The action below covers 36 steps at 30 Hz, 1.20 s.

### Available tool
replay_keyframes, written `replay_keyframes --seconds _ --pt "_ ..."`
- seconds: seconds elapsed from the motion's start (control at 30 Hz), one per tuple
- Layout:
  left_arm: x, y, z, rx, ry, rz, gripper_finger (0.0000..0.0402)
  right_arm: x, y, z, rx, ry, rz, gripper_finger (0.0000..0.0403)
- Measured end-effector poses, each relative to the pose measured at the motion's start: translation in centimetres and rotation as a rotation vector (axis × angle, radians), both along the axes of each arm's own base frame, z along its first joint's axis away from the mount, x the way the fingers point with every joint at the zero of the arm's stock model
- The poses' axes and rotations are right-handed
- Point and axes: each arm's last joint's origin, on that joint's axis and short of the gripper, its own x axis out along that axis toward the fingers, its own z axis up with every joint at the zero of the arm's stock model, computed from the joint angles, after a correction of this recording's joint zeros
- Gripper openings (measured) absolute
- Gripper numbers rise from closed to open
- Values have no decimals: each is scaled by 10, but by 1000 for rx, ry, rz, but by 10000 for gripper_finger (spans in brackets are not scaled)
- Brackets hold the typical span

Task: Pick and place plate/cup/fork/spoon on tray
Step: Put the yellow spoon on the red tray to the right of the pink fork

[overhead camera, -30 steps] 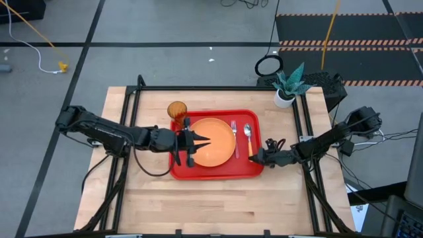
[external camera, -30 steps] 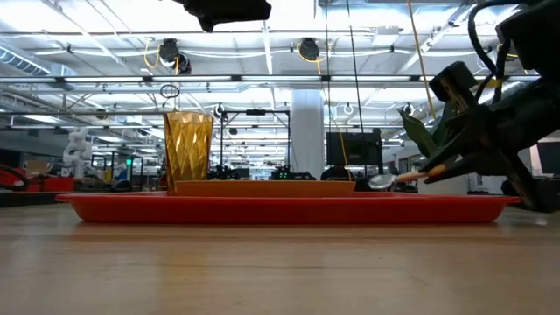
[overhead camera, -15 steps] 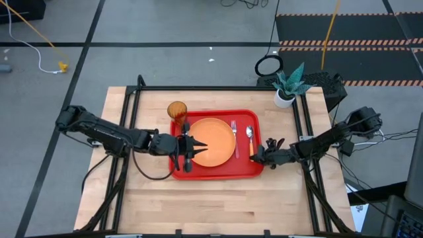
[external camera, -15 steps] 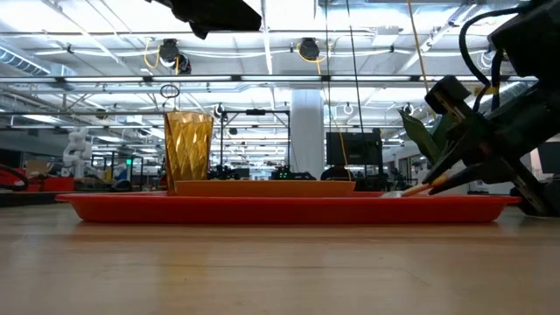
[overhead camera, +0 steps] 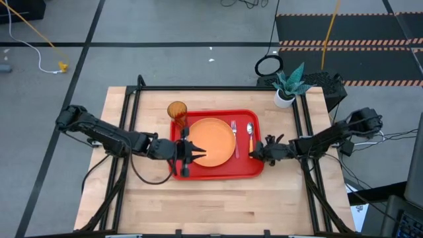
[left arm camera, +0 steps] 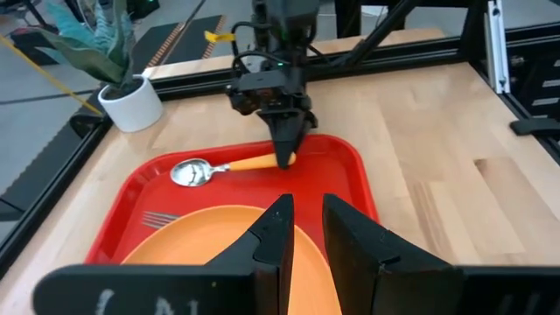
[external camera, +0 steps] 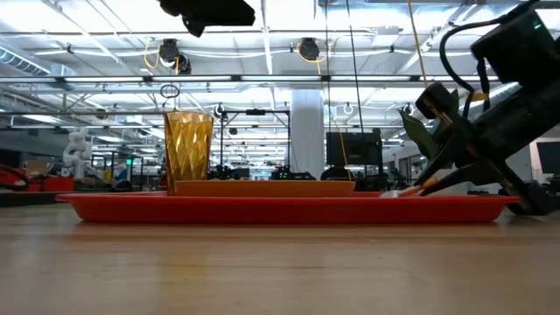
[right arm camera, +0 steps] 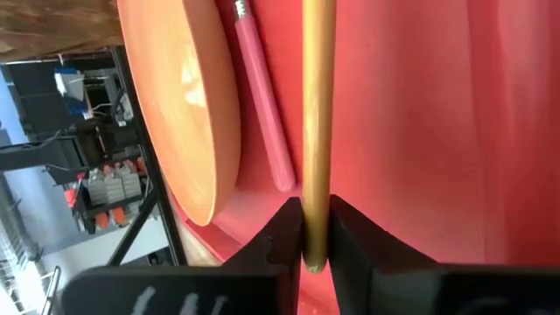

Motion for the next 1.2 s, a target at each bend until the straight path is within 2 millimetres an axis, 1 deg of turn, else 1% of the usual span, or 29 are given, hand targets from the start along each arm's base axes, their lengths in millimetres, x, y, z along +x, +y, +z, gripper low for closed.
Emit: replay_keyframes --seconds 0.3,0.67,0.97,1.2 --pt "-1 -5 0 -2 2 -16 67 1 -6 0 -1 8 15 58" --pt "-2 -4 -3 -18 28 -4 67 1 -6 0 -13 11 18 59" --pt "-2 -4 -3 -21 28 -3 67 6 -5 4 -25 10 32 59" --pt "-4 -6 -4 -21 40 -8 67 5 -4 2 0 31 44 59"
